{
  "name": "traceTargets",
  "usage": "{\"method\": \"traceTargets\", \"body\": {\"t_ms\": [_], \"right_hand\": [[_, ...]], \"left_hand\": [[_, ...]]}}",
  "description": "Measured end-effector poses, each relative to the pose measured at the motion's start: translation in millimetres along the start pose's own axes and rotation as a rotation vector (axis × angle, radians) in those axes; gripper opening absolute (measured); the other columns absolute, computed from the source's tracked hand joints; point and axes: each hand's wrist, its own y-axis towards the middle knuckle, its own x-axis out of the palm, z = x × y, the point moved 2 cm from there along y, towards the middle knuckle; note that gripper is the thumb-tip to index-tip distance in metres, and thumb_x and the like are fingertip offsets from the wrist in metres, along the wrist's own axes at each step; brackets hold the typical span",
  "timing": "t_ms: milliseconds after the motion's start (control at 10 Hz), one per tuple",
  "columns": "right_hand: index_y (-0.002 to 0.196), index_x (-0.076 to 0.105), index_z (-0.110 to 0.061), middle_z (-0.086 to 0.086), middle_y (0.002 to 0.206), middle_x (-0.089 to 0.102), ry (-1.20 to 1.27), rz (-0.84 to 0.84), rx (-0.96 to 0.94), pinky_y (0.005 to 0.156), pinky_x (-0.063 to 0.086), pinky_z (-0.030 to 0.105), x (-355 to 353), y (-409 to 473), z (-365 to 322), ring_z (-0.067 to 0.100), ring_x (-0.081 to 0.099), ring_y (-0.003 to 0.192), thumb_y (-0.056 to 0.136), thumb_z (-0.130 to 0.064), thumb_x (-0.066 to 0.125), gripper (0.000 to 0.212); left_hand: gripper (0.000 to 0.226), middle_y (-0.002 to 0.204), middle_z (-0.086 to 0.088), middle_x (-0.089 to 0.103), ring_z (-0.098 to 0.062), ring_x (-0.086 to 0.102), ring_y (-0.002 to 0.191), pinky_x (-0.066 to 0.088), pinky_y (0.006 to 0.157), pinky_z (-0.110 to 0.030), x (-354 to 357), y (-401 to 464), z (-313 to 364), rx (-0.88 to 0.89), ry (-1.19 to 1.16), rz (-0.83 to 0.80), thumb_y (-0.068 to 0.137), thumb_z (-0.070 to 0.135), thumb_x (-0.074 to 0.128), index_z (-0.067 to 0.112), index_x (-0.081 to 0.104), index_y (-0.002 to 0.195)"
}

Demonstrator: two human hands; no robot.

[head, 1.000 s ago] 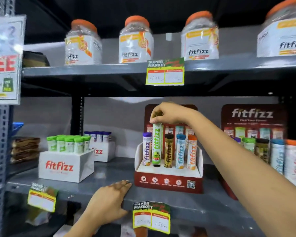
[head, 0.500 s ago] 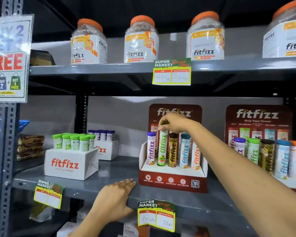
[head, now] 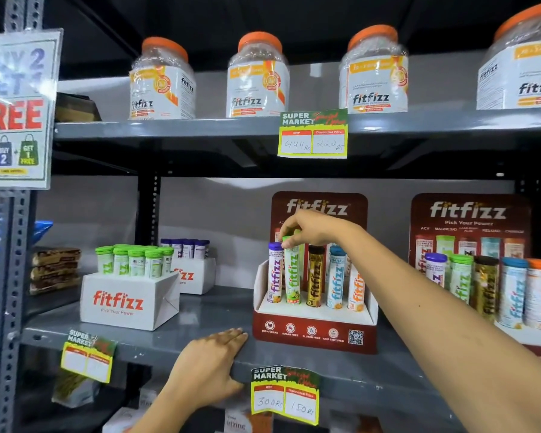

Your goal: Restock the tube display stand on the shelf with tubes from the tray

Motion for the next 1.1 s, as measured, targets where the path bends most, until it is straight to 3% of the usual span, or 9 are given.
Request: {"method": "traceTargets", "body": {"t_ms": [100,200,300,600,700,800,900,1000,1100], "right_hand": [[0.109,0.069,-0.021,-0.002,0.110,0.068,0.003,-0.003,0.028,0.076,0.044,0.028,6.1,1.0,5.6,0.015,0.059,0.098,0.082,-0.029,0.070,0.028],[0.117,0.060,-0.025,-0.009,0.100,0.064,0.008,0.014,0.094,0.095,0.043,0.040,11.0,0.0,13.1,0.015,0.057,0.102,0.080,-0.028,0.072,0.038],[0.120,0.050,-0.028,-0.010,0.103,0.064,0.021,0.038,0.128,0.104,0.035,0.049,12.6,-0.7,17.5,0.018,0.056,0.108,0.080,-0.031,0.072,0.046],[0.120,0.049,-0.028,-0.004,0.109,0.067,0.028,0.050,0.153,0.106,0.033,0.051,14.4,-3.3,19.1,0.019,0.056,0.108,0.080,-0.036,0.070,0.046],[0.120,0.050,-0.027,-0.003,0.111,0.065,0.033,0.047,0.161,0.106,0.033,0.051,13.5,-3.8,17.6,0.020,0.056,0.109,0.079,-0.037,0.071,0.047],[0.124,0.048,-0.028,-0.003,0.111,0.062,0.026,0.054,0.155,0.105,0.036,0.049,14.3,-7.2,15.8,0.020,0.055,0.109,0.079,-0.041,0.071,0.052],[0.128,0.046,-0.026,0.001,0.122,0.058,0.002,0.085,0.133,0.096,0.046,0.041,14.6,-18.5,16.1,0.019,0.055,0.107,0.080,-0.049,0.067,0.057],[0.124,0.050,-0.025,0.001,0.129,0.055,0.018,0.218,0.091,0.093,0.045,0.037,13.8,-34.8,24.6,0.020,0.053,0.115,0.084,-0.047,0.062,0.048],[0.121,0.051,-0.026,0.002,0.127,0.055,0.029,0.444,0.085,0.093,0.046,0.039,16.3,-53.0,37.5,0.021,0.053,0.116,0.088,-0.043,0.058,0.037]], "left_hand": [[0.071,0.112,0.006,0.072,-0.009,0.067,0.098,0.059,0.070,-0.027,0.9,-0.1,-0.6,-0.001,-0.003,-0.008,0.062,0.069,0.055,0.021,0.069,0.112],[0.068,0.107,0.008,0.073,-0.006,0.068,0.095,0.058,0.065,-0.023,1.9,-0.2,-1.1,0.008,-0.017,-0.020,0.057,0.067,0.061,0.023,0.071,0.108],[0.068,0.106,0.009,0.074,-0.004,0.068,0.094,0.057,0.063,-0.020,4.1,-0.3,-1.5,0.011,-0.033,-0.037,0.051,0.063,0.068,0.024,0.071,0.106],[0.068,0.107,0.008,0.073,-0.005,0.067,0.095,0.058,0.064,-0.022,2.8,-0.2,-1.0,0.002,-0.009,-0.027,0.051,0.062,0.069,0.023,0.071,0.108],[0.072,0.123,0.005,0.066,-0.009,0.061,0.110,0.056,0.080,-0.027,5.4,-0.1,-2.6,-0.003,-0.008,-0.024,0.061,0.060,0.065,0.022,0.062,0.122],[0.081,0.146,0.005,0.044,-0.009,0.042,0.131,0.041,0.101,-0.028,8.2,3.0,-4.4,0.013,-0.006,-0.095,0.071,0.062,0.051,0.024,0.040,0.141],[0.087,0.148,0.004,0.041,-0.011,0.043,0.130,0.042,0.099,-0.026,-2.4,1.5,-8.9,0.106,0.021,-0.110,0.074,0.074,0.039,0.021,0.037,0.142],[0.081,0.126,-0.006,0.064,-0.018,0.063,0.109,0.056,0.078,-0.028,-22.9,0.7,-11.1,0.262,0.086,0.083,0.086,0.073,0.024,0.012,0.060,0.124],[0.081,0.122,-0.016,0.065,-0.029,0.065,0.106,0.057,0.081,-0.043,-50.9,21.6,0.1,0.167,-0.043,0.116,0.091,0.066,0.017,0.005,0.062,0.120]]}}
